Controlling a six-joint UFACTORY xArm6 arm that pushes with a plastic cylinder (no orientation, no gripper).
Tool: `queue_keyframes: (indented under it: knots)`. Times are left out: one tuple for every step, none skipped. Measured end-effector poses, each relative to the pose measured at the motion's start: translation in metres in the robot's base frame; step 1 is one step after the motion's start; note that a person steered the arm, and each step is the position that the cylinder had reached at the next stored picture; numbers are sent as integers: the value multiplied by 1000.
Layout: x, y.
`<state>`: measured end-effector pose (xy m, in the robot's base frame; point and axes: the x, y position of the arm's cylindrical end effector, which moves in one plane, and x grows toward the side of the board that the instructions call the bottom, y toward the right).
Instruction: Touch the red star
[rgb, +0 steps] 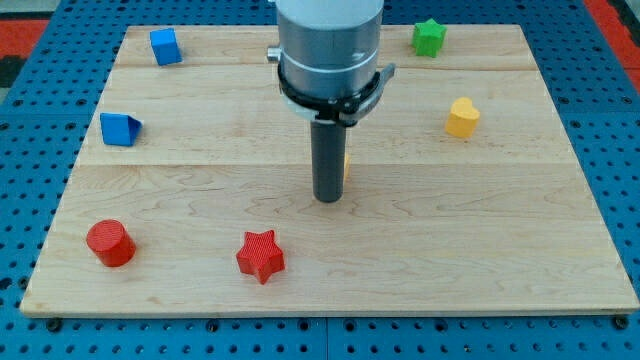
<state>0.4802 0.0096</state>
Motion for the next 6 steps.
queue_keyframes:
  knots:
    - [5,15]
    - [-57,-5]
    - [-90,-25]
    - [12,49]
    - [132,42]
    - [135,-13]
